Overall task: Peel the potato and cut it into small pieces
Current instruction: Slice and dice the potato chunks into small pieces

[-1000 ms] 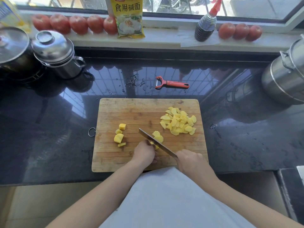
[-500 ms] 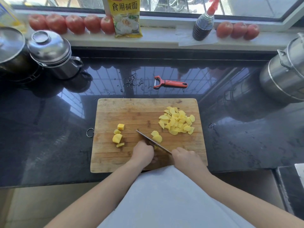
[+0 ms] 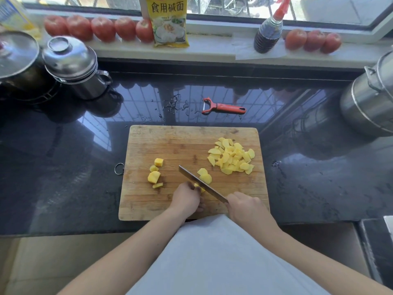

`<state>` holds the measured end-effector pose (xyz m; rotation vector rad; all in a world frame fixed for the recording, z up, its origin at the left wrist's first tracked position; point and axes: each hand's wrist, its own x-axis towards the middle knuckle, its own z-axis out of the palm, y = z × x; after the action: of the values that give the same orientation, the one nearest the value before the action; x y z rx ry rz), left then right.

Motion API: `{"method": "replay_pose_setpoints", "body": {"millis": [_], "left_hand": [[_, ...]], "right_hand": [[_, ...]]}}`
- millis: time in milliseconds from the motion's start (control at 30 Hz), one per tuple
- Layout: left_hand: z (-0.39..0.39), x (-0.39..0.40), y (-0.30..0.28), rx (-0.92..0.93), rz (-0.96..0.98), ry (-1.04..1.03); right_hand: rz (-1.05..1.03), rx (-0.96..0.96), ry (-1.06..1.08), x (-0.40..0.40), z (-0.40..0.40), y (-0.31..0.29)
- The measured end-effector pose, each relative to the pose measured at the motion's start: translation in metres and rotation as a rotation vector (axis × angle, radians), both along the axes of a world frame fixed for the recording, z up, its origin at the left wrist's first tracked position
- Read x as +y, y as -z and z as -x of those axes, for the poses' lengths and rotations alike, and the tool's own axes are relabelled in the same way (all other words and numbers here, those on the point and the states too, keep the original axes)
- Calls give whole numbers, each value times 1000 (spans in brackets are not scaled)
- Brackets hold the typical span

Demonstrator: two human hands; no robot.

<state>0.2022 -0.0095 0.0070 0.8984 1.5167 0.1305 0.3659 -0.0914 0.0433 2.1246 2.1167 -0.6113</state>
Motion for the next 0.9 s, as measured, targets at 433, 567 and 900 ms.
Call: {"method": "replay_pose_setpoints", "body": {"millis": [433, 567, 900], "left_hand": [[-4, 3, 2, 29, 10, -5], [-5, 3, 0, 29, 14, -24], [0, -1, 2, -23, 34, -50]], "right_hand": [[103, -100, -27, 1, 4, -4], [94, -33, -24, 25, 26, 8], [-51, 49, 179, 26, 3, 1]]}}
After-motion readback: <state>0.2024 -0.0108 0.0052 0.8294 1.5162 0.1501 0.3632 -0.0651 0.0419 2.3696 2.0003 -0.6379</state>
